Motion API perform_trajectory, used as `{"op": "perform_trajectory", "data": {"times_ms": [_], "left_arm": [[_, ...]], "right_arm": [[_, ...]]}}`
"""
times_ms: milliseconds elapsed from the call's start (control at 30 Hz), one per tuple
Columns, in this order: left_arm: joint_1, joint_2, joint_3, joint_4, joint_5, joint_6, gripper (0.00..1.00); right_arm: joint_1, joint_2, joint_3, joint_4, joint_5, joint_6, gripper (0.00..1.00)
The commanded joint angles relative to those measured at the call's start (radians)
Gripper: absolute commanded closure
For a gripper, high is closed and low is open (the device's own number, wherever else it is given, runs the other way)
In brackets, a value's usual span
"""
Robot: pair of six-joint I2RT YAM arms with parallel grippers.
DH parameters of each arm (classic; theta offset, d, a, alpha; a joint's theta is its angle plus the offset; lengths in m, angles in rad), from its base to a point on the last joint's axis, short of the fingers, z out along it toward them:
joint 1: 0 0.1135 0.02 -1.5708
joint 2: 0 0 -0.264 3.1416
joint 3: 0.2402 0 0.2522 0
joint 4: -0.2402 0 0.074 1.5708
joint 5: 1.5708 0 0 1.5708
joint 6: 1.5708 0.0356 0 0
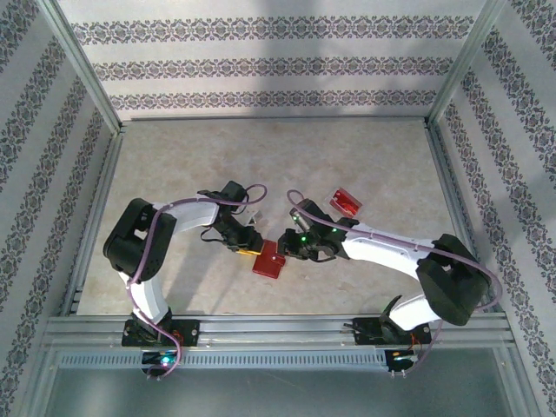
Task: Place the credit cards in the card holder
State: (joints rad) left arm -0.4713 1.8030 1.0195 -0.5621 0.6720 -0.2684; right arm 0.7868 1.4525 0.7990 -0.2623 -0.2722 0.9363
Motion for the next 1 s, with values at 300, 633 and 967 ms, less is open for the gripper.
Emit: {"op": "perform_trajectory", "data": {"times_ms": [300, 633, 967], "left_arm": [[0.042, -0.248, -0.055, -0.016, -0.113, 0.182, 0.25], [0.159, -0.389, -0.117, 0.023, -0.268, 0.304, 0.00], [0.283, -0.503, -0.184, 0.134, -0.322, 0.405, 0.00]], "right_arm": [[-0.027, 0.091, -0.035, 0.031, 0.002, 0.027, 0.61], [-0.031, 0.234, 0.079, 0.066, -0.036, -0.003, 0.63], [-0.040, 0.282, 0.158, 0.044, -0.045, -0.052, 0.72]]}}
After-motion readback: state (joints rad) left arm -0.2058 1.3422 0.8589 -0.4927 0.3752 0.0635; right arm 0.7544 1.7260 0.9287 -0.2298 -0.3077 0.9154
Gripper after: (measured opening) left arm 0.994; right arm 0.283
